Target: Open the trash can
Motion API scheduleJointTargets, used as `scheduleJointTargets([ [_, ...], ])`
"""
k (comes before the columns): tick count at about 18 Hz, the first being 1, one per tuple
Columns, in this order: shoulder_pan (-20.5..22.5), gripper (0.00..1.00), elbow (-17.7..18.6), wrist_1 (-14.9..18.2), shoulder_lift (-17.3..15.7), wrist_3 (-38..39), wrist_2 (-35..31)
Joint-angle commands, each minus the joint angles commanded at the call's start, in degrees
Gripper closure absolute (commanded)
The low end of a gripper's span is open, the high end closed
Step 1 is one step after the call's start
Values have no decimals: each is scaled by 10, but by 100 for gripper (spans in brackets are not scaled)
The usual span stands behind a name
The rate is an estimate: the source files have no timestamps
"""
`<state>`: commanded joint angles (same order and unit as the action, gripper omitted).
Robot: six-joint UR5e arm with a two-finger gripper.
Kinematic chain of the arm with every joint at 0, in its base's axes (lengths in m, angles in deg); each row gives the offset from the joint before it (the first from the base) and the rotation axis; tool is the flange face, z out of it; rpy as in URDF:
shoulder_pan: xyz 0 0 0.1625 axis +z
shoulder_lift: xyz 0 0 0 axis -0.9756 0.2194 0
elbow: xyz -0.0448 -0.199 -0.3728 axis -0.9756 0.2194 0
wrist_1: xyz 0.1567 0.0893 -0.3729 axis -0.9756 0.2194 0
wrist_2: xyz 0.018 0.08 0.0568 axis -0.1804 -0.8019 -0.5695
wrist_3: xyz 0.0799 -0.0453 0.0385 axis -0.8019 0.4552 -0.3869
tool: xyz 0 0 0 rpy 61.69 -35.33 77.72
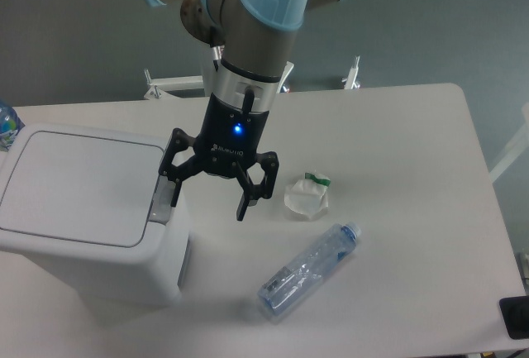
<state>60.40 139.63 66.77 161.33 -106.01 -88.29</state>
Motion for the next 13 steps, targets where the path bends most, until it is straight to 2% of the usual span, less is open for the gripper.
scheduleJointTargets([
  [10, 0, 0, -2, 0, 4, 0, 0],
  [13, 1, 0, -12, 0, -1, 1, 0],
])
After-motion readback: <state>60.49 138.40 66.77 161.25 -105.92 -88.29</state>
